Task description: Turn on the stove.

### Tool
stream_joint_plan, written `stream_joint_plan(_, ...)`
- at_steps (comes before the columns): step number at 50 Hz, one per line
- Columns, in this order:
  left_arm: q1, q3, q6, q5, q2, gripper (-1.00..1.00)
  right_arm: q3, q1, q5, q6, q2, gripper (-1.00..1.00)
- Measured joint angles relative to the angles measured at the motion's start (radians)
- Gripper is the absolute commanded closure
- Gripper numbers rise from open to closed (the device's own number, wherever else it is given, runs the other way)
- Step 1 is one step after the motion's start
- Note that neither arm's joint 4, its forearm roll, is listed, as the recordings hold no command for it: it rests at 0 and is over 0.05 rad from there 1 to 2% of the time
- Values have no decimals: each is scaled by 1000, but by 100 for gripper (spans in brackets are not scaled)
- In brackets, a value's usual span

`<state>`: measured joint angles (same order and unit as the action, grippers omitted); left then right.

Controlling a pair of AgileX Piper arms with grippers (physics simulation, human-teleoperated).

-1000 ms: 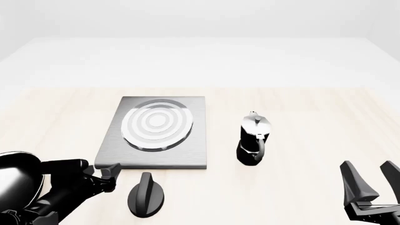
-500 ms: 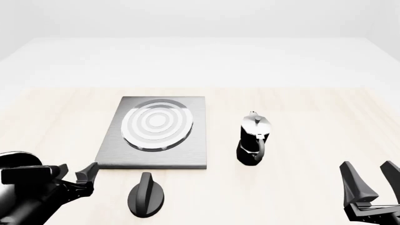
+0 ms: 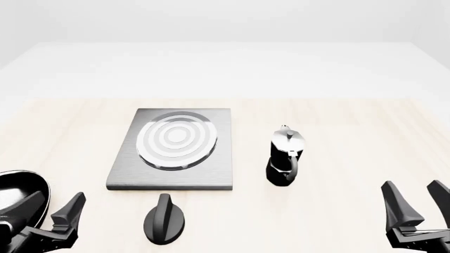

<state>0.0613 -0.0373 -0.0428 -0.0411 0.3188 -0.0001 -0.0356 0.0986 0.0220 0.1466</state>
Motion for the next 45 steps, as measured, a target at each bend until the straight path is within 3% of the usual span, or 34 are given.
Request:
stream_joint_plan(17, -23, 7, 30, -230, -249, -100, 0, -3, 22, -5, 31, -100)
stream_joint_plan(45, -71, -18, 31, -356, -315, -100, 0, -4, 23, -10, 32, -100)
